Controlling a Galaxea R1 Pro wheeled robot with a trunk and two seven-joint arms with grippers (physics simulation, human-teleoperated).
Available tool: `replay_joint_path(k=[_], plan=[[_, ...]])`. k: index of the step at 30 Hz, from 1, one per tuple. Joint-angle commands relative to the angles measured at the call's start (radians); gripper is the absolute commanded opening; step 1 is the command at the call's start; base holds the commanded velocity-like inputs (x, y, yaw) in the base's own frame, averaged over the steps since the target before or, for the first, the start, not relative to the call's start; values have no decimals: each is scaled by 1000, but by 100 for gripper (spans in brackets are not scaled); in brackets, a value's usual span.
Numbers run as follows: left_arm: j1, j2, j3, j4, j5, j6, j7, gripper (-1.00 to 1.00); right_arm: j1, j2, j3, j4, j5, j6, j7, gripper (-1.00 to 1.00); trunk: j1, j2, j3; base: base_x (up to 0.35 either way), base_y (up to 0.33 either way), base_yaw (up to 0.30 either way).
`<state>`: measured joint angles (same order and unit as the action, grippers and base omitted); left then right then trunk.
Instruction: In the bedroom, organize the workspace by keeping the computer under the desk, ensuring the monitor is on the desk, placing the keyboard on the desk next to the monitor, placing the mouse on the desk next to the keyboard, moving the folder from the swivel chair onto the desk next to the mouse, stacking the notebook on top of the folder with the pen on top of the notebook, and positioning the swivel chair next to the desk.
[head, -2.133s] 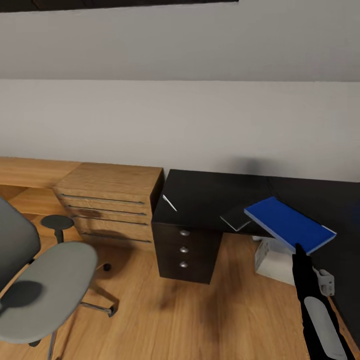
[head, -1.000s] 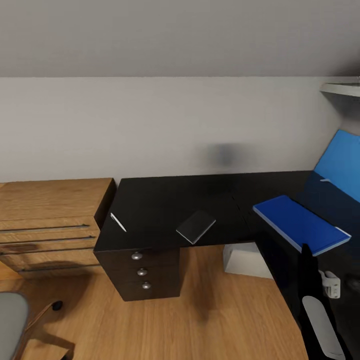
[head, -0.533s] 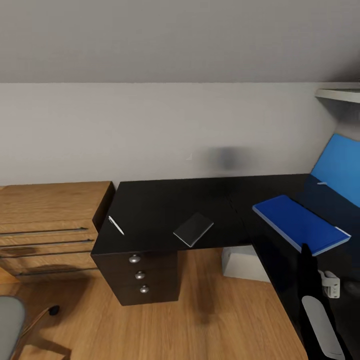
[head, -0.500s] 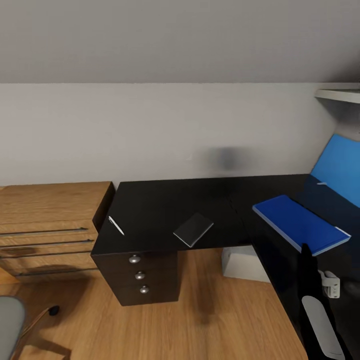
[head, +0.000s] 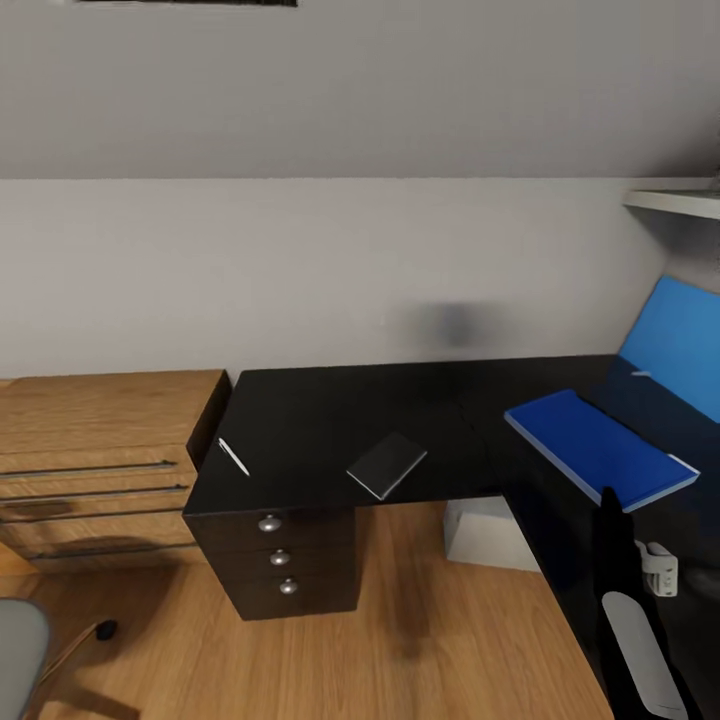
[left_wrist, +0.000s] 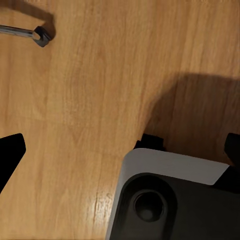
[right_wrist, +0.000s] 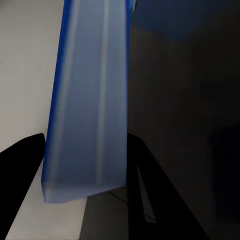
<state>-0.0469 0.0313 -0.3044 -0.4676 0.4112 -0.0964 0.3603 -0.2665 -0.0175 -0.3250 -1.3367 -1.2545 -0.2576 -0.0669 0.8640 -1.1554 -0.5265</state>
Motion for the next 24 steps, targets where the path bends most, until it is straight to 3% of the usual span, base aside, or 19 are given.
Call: replay_joint_path(k=[1, 9, 10, 14, 15, 20, 24], plan=[[-1, 2, -9, 0, 11, -5, 6, 100, 0, 1, 1, -1, -6, -4, -4, -100, 0, -1, 1, 0, 0, 0], [-1, 4, -9, 0, 11, -15, 6, 100, 0, 3, -1, -25, -18, 1, -4, -100, 0, -1, 11, 70, -42, -3], [-1, 5, -9, 0, 11, -18, 6, 100, 0, 3, 0, -30, -30, 2, -4, -100, 0, -1, 12, 257, -121, -2], [-1, 5, -9, 0, 12, -24, 6, 100, 0, 2, 0, -44, -155, 11, -6, -100, 0, -1, 12, 294, -129, -1], [-1, 6, -8, 0, 12, -24, 6, 100, 0, 2, 0, -44, -165, 16, -6, -100, 0, -1, 12, 299, -130, 0], [-1, 6, -7, 0, 12, -26, 6, 100, 0, -2, -4, -44, -201, 170, -7, -100, 0, -1, 12, 176, -86, 0], [-1, 6, -7, 0, 12, -26, 6, 100, 0, 0, -6, -46, -201, 214, -6, -100, 0, -1, 12, 25, -13, 0]])
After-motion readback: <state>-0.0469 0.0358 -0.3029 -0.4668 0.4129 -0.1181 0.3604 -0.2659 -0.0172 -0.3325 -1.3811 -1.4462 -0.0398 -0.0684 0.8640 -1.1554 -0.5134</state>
